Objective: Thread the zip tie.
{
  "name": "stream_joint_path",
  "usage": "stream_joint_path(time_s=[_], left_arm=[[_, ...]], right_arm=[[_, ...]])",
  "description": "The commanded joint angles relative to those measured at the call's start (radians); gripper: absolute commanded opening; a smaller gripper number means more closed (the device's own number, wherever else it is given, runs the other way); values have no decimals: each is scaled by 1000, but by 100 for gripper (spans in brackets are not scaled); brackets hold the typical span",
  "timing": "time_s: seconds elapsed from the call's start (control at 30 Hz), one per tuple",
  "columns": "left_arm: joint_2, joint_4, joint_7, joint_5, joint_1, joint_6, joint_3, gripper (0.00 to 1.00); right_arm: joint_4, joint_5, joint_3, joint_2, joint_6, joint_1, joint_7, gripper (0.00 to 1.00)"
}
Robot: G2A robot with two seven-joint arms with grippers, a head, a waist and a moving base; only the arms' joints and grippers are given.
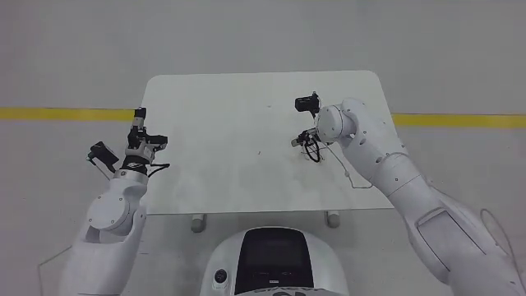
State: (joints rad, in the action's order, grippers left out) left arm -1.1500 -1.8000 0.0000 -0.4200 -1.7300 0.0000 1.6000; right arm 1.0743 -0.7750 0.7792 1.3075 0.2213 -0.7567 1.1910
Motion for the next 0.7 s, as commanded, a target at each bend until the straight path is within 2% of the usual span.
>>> stream_joint_path(time_s=[0.0,0.1,0.27,0.47,0.53,0.57,0.6,0.63,0.67], left_arm=[[0,0,0,0,0,0,0,100],[0,0,0,0,0,0,0,100],[0,0,0,0,0,0,0,100],[0,0,0,0,0,0,0,100],[0,0,0,0,0,0,0,100],[0,0,0,0,0,0,0,100],[0,0,0,0,0,0,0,100],[0,0,0,0,0,0,0,100],[0,0,0,0,0,0,0,100]], right_arm=[[0,-1,0,0,1,0,-1,100],[0,-1,0,0,1,0,-1,100],[-4,-20,-11,2,-32,-2,-7,100],[-51,-14,-23,18,-43,23,-18,100],[-62,-16,-28,23,-41,28,-21,78],[-67,-20,-31,25,-40,30,-21,71],[-72,-29,-36,27,-38,32,-22,50],[-78,-31,-40,29,-36,33,-24,44],[-84,-31,-41,31,-36,35,-25,44]])
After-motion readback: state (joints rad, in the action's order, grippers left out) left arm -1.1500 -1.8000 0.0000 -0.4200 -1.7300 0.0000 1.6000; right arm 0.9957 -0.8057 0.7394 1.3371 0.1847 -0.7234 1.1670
